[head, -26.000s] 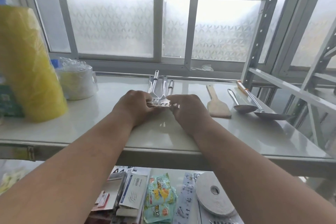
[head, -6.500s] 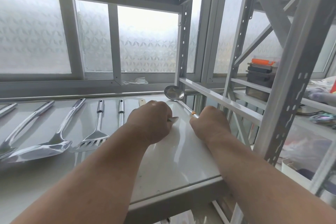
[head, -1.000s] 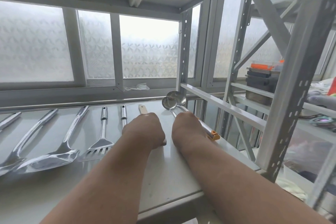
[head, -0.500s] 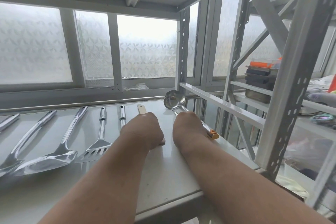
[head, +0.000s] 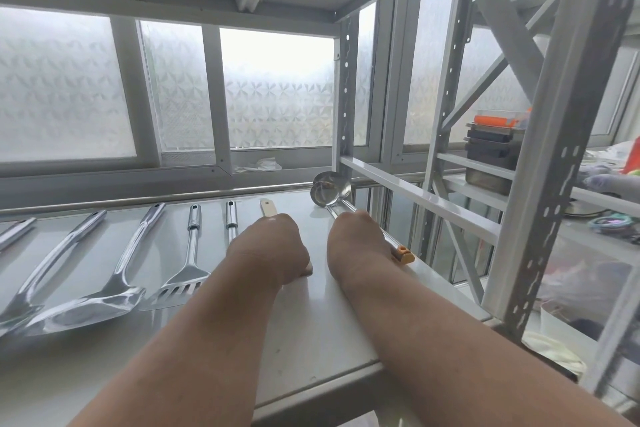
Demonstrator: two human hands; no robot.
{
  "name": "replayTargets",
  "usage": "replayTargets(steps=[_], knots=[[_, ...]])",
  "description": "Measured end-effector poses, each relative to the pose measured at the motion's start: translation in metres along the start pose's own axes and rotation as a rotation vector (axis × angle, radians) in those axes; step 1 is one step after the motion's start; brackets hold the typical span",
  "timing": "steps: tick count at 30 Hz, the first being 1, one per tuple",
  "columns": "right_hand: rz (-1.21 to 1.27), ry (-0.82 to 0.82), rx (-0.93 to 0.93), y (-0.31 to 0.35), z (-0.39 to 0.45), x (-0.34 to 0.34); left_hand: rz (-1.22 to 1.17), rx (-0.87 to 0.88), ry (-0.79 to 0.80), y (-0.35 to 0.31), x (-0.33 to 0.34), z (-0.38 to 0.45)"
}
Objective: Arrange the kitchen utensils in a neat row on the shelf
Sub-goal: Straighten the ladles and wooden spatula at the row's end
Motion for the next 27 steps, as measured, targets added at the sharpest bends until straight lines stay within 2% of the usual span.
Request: replayTargets(steps=[27], knots=[[-0.021,0.057,-0.021,-0.0016,-0.0033,0.0010,-0.030,-0.004,-0.002,-0.0019,-0.0049,-0.0068]])
Point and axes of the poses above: each hand's wrist, its own z-axis towards the middle knuckle, its own x-axis out of the palm, y = z × x, the point moved 5 cm from there along z, towards the middle knuckle, and after that the axes turned 9 degrees about z, right-handed, at the moved point
